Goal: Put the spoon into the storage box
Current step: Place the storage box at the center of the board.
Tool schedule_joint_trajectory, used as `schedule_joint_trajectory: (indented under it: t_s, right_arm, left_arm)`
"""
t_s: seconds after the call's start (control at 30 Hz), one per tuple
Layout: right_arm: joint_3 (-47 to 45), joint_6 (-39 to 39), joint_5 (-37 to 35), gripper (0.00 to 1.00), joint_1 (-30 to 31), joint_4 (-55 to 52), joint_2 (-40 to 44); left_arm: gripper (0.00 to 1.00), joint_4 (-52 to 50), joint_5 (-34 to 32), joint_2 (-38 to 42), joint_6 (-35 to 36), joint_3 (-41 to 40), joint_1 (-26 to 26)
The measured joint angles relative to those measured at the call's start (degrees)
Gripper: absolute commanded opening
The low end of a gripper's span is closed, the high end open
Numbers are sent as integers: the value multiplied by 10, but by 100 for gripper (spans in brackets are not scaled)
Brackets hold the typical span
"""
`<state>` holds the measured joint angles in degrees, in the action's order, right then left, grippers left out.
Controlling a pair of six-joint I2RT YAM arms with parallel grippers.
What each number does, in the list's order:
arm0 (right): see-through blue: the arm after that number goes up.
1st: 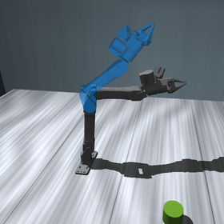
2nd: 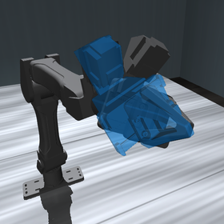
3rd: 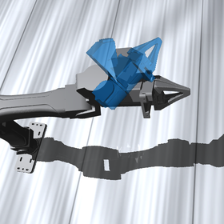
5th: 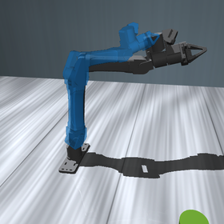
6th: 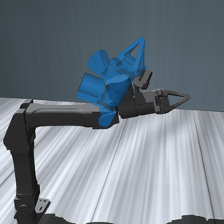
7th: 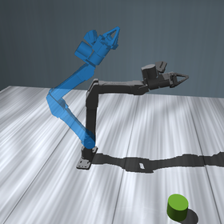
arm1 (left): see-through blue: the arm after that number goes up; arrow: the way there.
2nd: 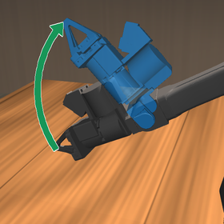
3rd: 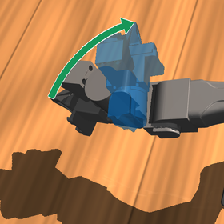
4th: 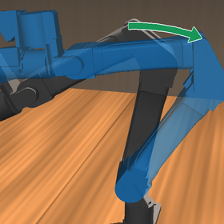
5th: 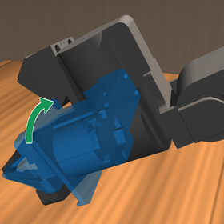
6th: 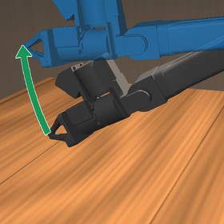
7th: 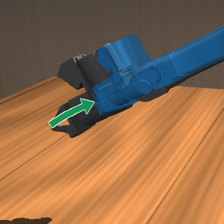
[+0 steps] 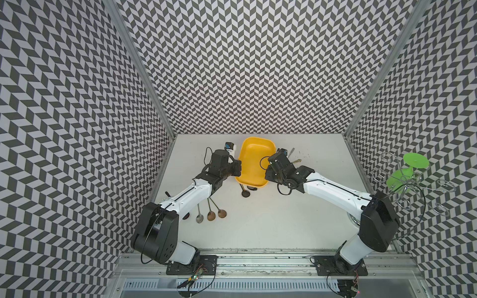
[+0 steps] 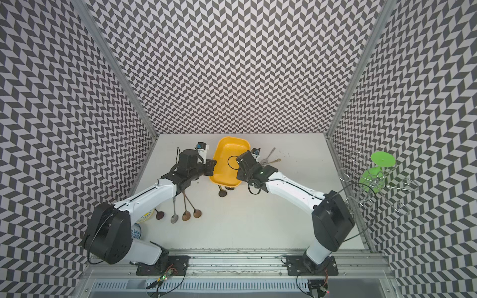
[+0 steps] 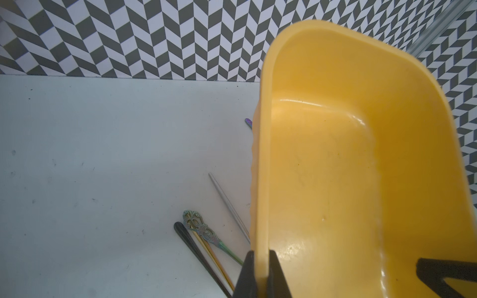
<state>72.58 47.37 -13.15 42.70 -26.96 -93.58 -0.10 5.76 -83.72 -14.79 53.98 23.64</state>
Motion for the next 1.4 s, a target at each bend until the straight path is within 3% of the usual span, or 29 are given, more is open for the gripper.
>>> schedule_joint_trajectory:
  t_s: [0.1, 0.37, 0.6, 1.1, 1.4]
  right_arm:
    - [-1, 4, -7, 1, 2, 0, 0]
    - [-9, -4, -16, 0, -2, -10, 1]
    - [-46, -31, -10, 0, -13, -19, 23]
    - [-221, -107, 54, 0, -28, -89, 177]
    - [-291, -120, 102, 0, -29, -118, 209]
  left_arm:
    - [12, 1, 1, 0, 0, 0, 3]
    - [67, 10, 22, 8, 17, -3, 3]
    - [98, 14, 46, 35, 26, -10, -18]
    - [99, 22, 64, 67, 46, -32, -139]
    - [99, 26, 66, 75, 49, -38, -159]
